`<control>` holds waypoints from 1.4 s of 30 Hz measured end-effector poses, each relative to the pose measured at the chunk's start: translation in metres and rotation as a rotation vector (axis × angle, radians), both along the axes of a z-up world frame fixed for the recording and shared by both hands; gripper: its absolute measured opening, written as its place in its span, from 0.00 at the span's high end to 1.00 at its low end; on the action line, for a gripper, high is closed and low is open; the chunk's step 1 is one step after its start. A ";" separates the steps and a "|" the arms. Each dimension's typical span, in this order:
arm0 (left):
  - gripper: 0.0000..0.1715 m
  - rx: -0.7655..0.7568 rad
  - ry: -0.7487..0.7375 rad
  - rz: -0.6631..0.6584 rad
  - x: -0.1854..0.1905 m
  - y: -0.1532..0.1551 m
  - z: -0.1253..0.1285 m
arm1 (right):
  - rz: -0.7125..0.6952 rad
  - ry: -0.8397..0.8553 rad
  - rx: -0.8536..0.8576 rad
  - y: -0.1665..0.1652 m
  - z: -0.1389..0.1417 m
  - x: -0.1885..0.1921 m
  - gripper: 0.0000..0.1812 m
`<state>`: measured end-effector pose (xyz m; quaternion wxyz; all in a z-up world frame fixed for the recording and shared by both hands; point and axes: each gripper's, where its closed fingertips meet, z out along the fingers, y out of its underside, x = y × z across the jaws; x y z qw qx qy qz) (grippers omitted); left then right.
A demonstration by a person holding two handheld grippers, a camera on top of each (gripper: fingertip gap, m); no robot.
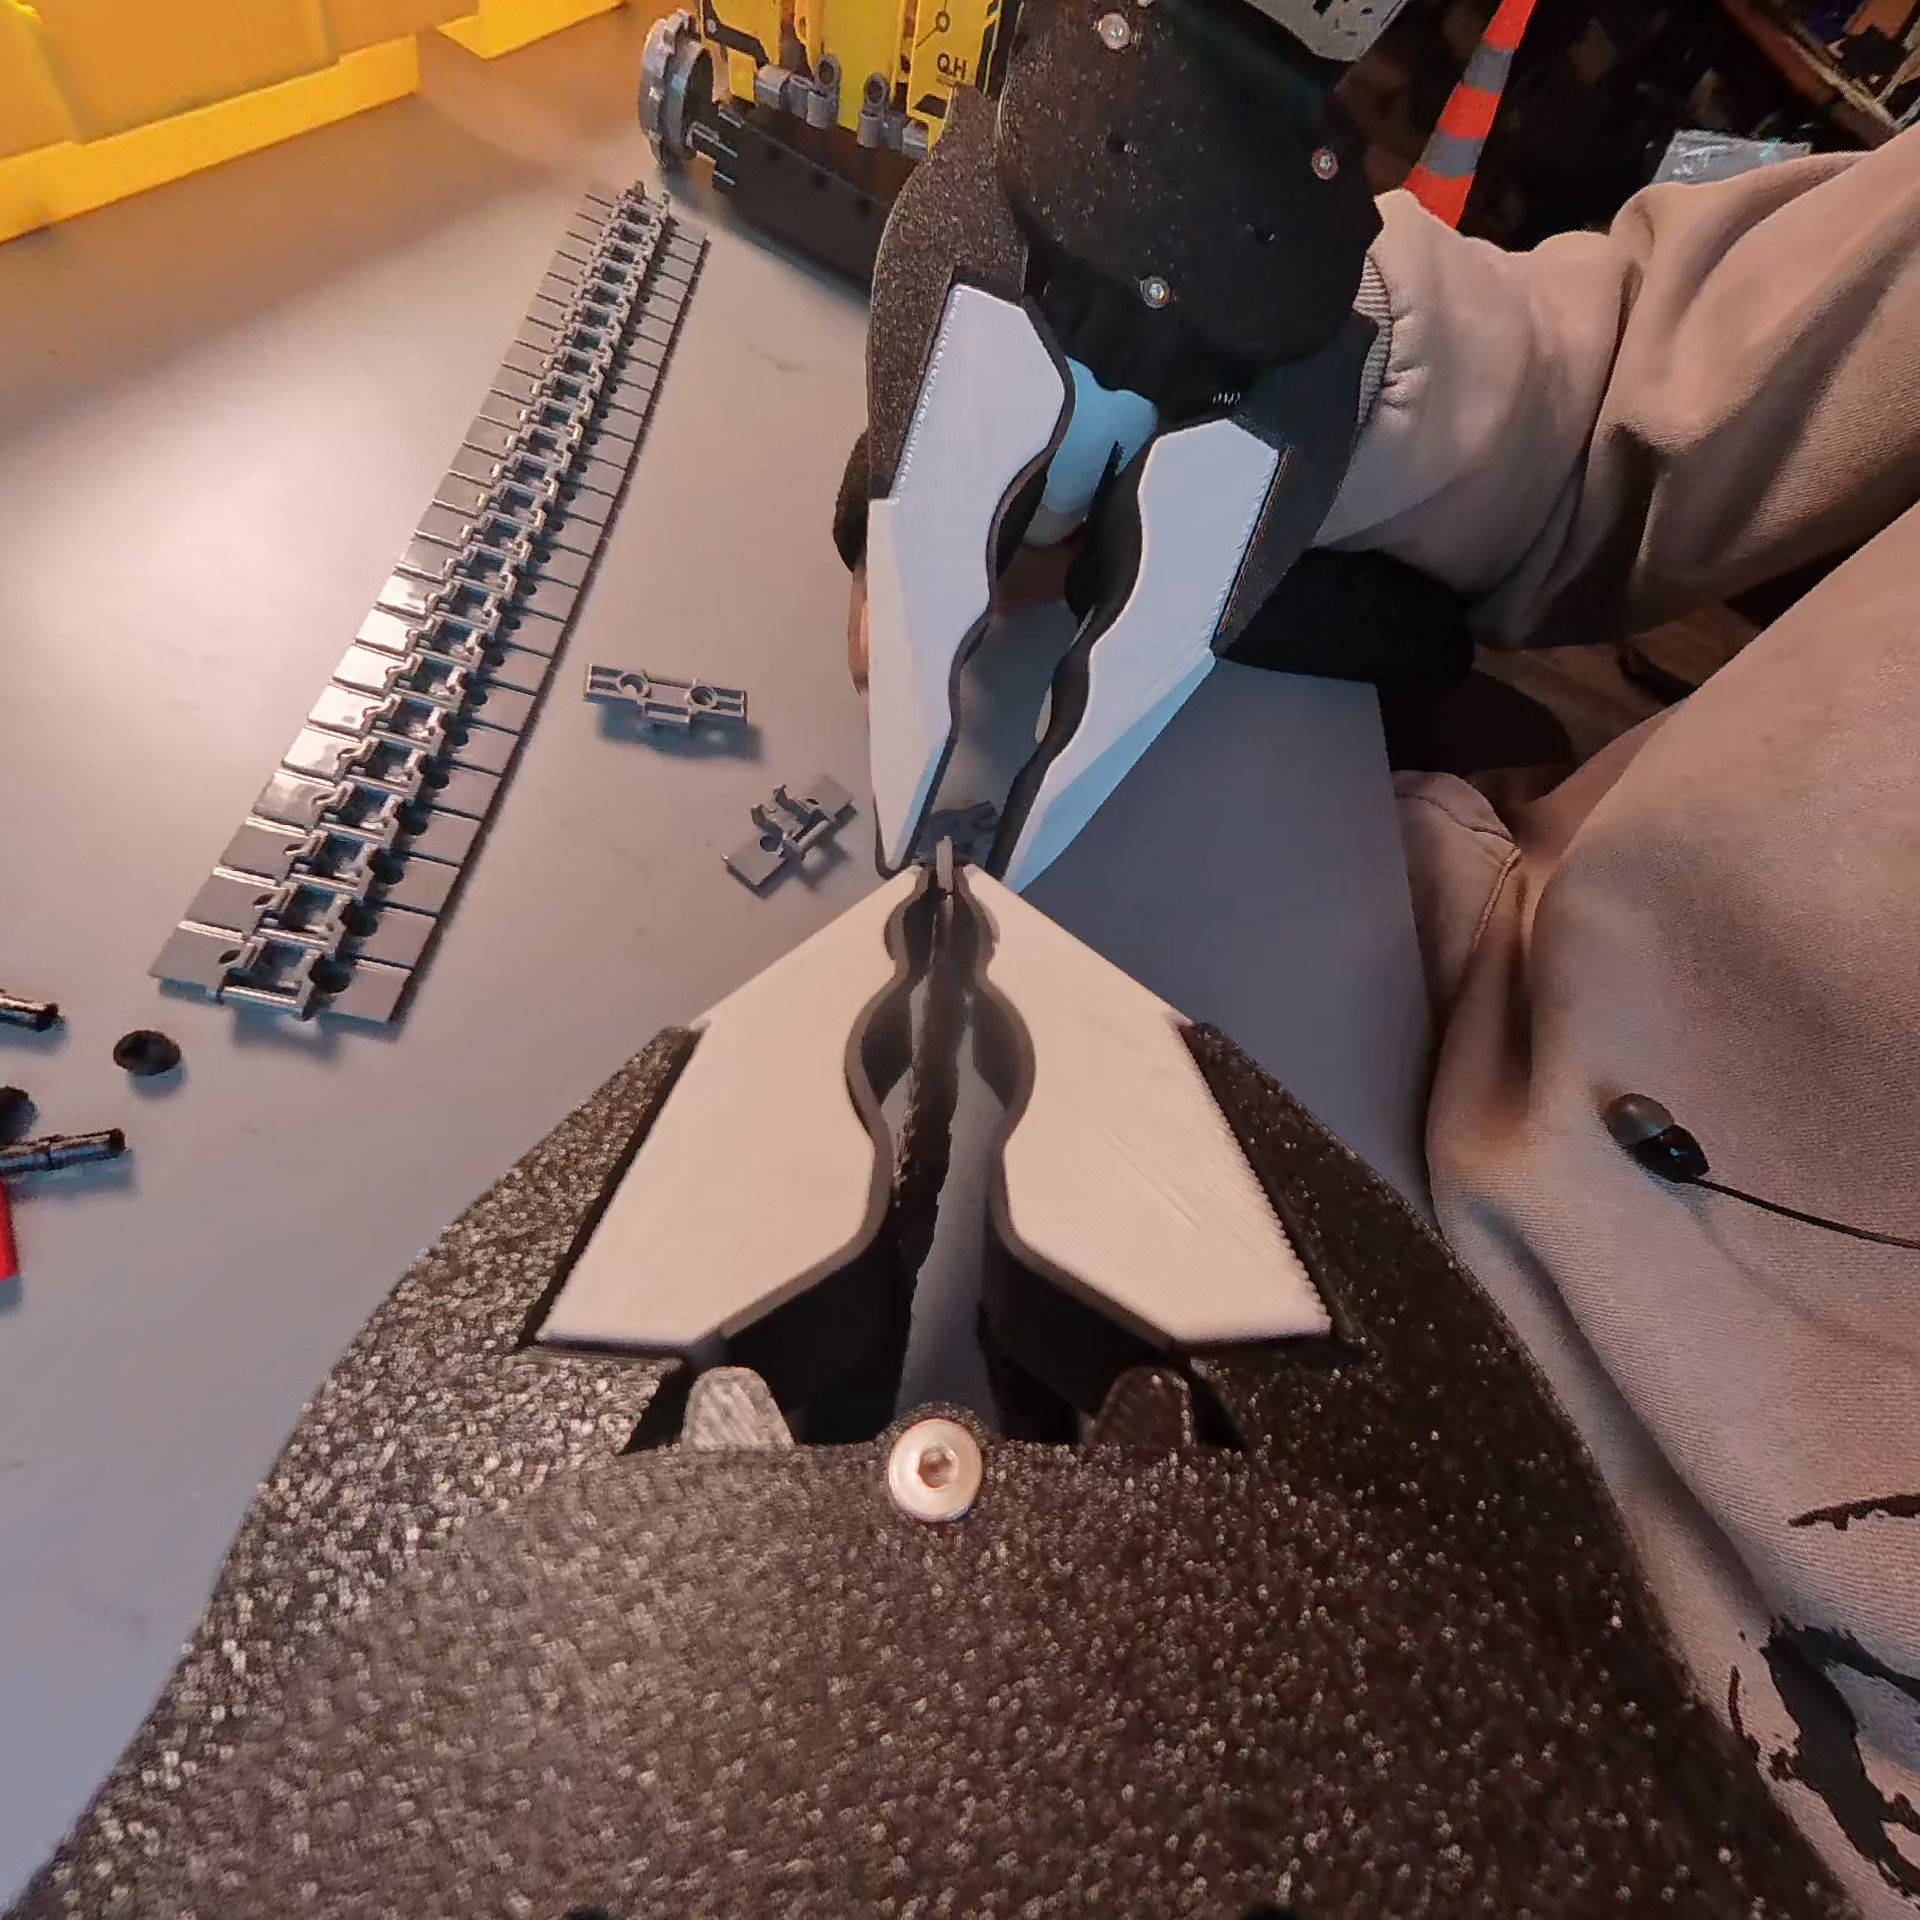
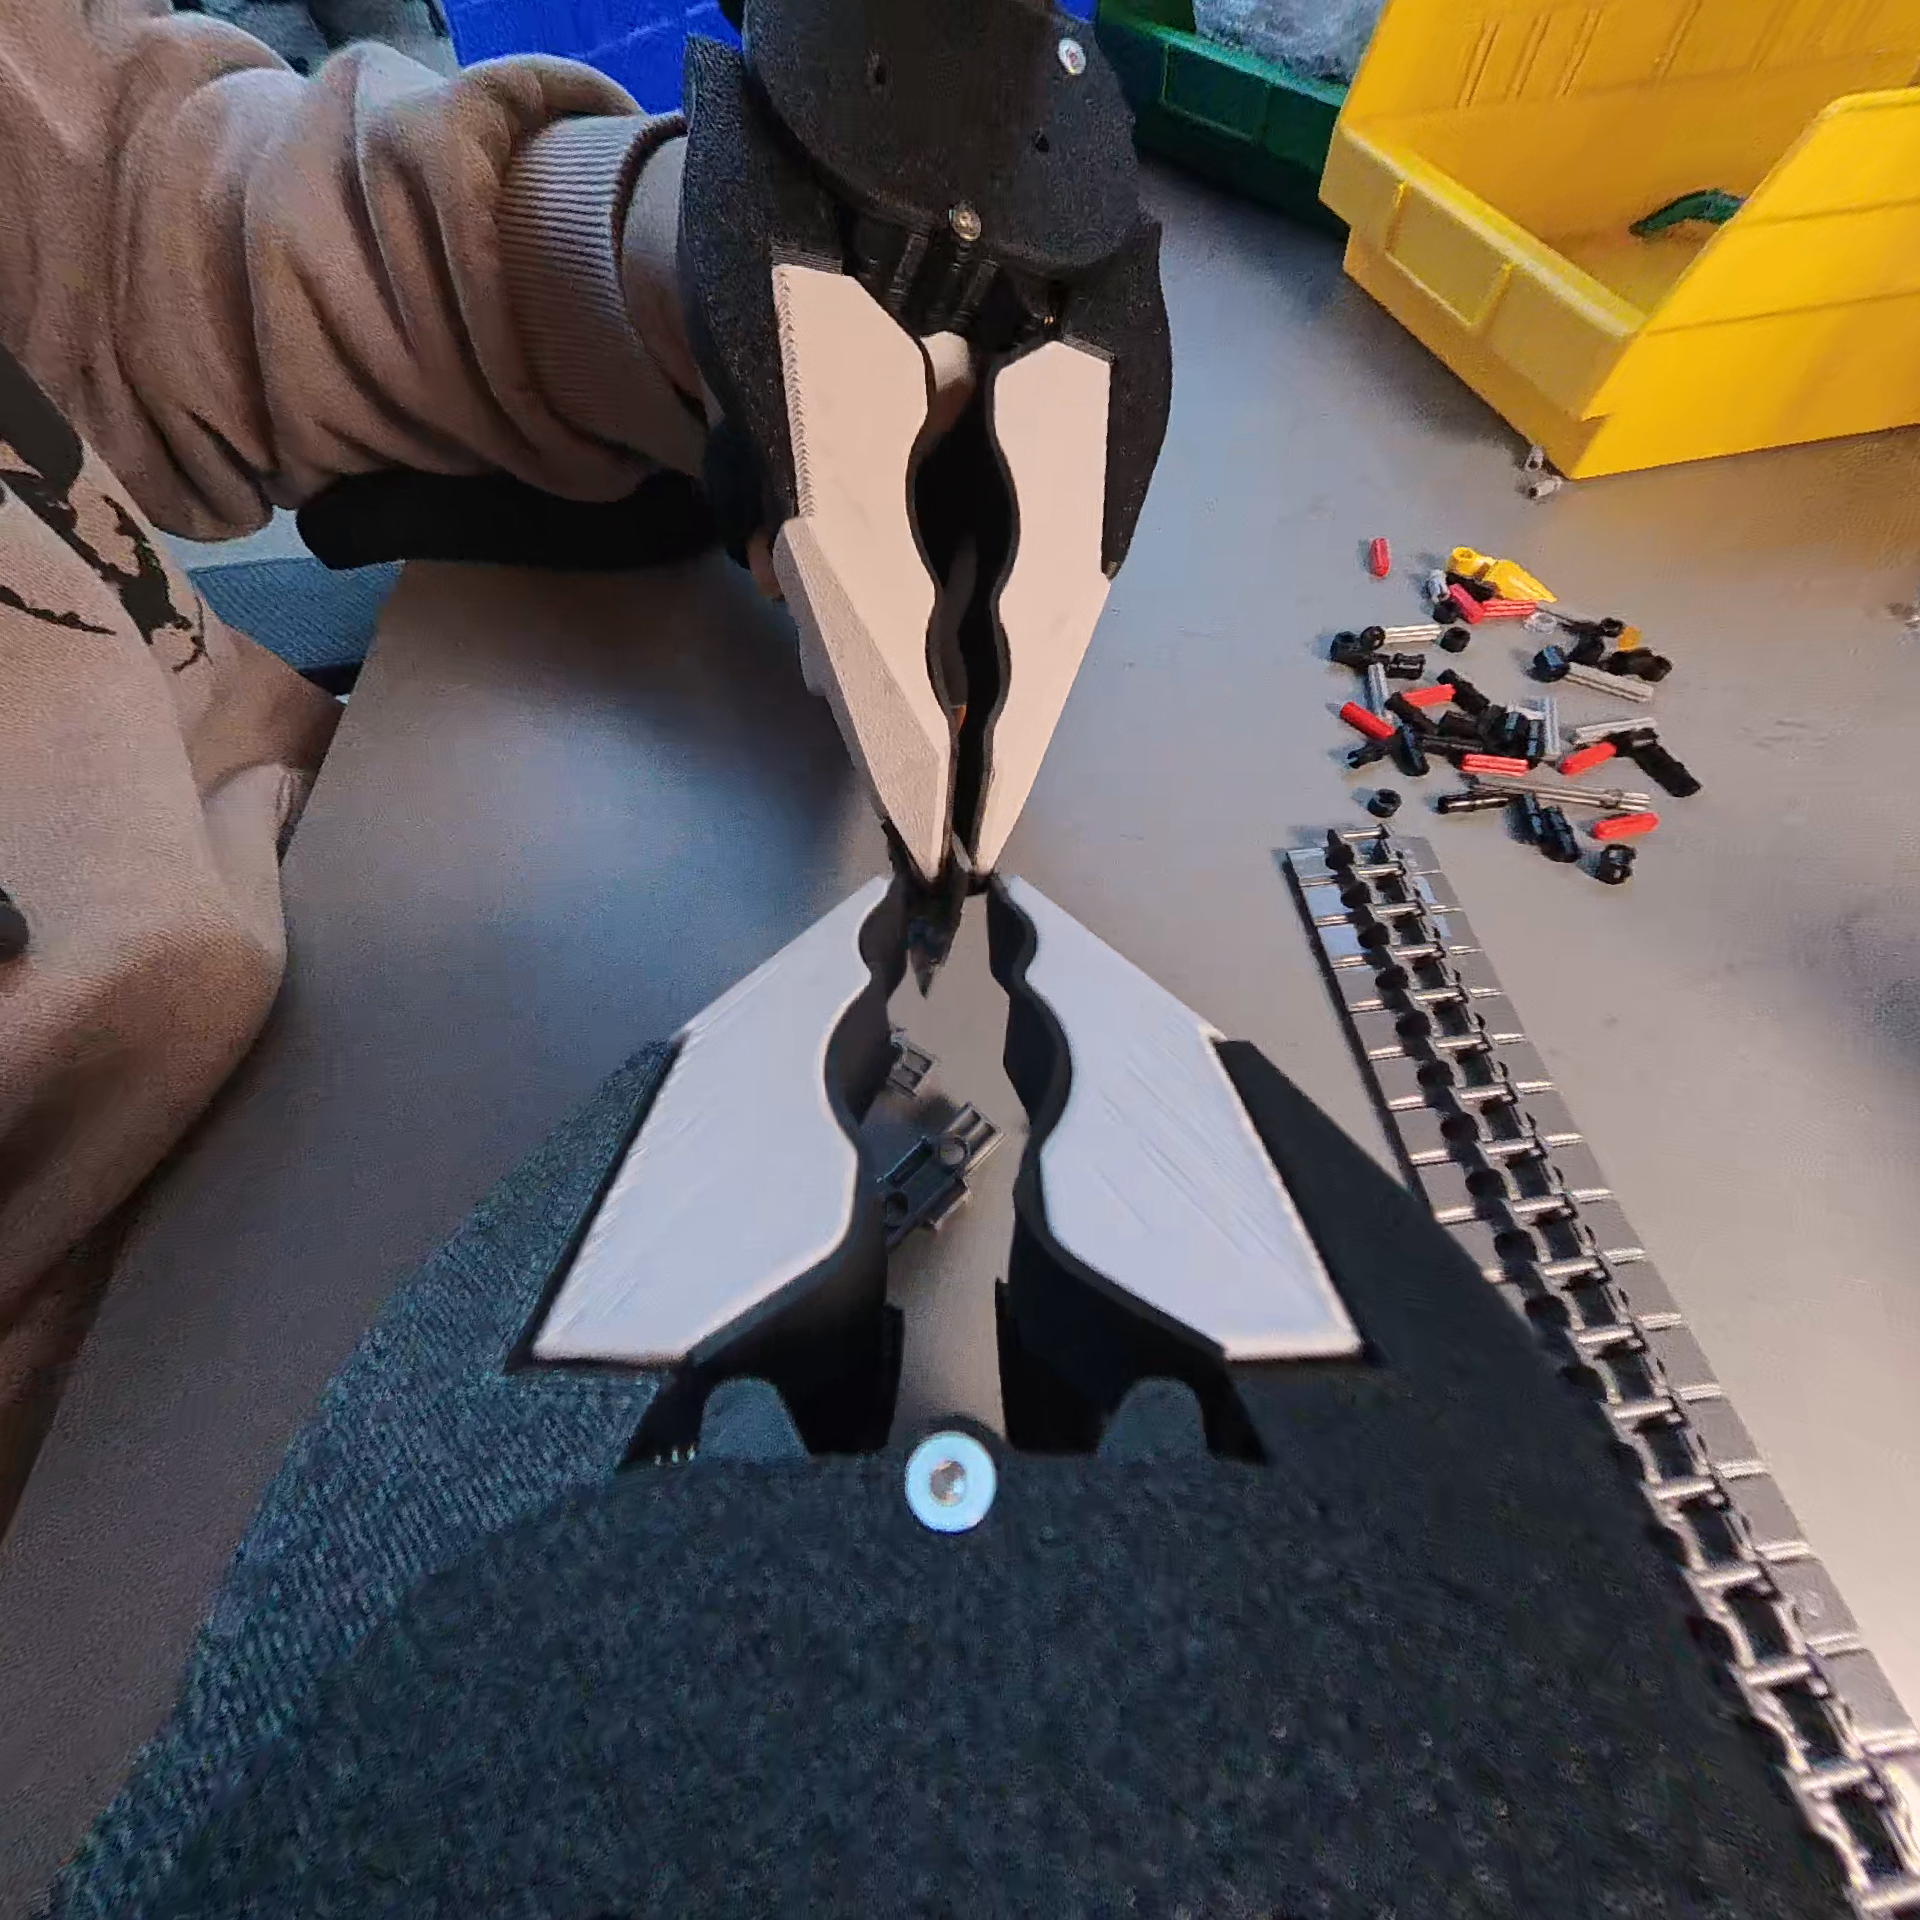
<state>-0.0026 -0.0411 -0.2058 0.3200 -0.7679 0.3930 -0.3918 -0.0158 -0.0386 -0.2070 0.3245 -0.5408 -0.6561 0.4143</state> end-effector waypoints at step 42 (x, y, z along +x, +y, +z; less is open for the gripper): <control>0.97 -0.006 0.122 -0.039 -0.008 -0.007 -0.020 | 0.047 -0.047 0.112 -0.008 -0.012 0.005 1.00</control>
